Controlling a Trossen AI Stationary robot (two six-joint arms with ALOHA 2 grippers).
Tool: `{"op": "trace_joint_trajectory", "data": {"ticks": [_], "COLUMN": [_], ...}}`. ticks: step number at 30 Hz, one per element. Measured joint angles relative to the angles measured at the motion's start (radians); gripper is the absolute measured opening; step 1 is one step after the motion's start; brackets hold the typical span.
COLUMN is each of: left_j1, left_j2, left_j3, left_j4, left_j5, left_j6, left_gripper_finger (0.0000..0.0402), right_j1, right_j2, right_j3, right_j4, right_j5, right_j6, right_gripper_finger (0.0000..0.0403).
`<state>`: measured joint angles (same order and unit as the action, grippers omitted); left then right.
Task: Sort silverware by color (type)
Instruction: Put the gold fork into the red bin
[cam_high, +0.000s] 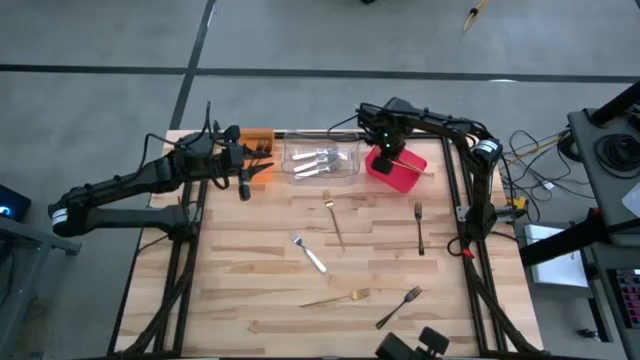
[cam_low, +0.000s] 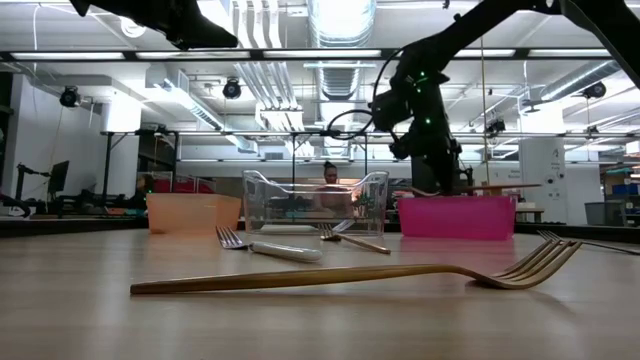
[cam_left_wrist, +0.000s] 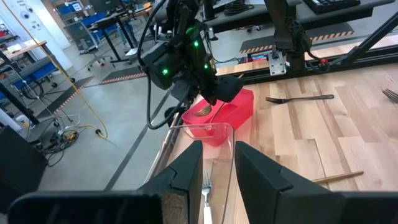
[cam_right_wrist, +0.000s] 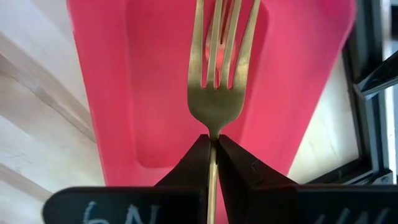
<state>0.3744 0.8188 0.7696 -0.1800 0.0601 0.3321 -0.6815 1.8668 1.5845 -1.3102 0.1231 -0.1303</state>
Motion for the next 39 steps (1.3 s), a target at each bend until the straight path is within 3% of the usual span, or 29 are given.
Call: {"op": "trace_joint_trajectory", "data": {"ticks": [10,39], "left_j1": [0.0,0.0], "left_j2": [0.0,0.0], "left_j3": [0.0,0.0], "left_j4": [0.0,0.0], "left_j5": [0.0,0.0], "left_j6": [0.0,0.0], "left_gripper_finger": [0.0076,0.0076], "right_j1": [0.0,0.0], "right_j2": [0.0,0.0], "right_j3": [-0.074,-0.077], "right_j4": [0.043,0.09], "right_j5": [0.001,0.011], "right_j6": [0.013,0.045], "right_gripper_finger": [0.0009,0.0024]}}
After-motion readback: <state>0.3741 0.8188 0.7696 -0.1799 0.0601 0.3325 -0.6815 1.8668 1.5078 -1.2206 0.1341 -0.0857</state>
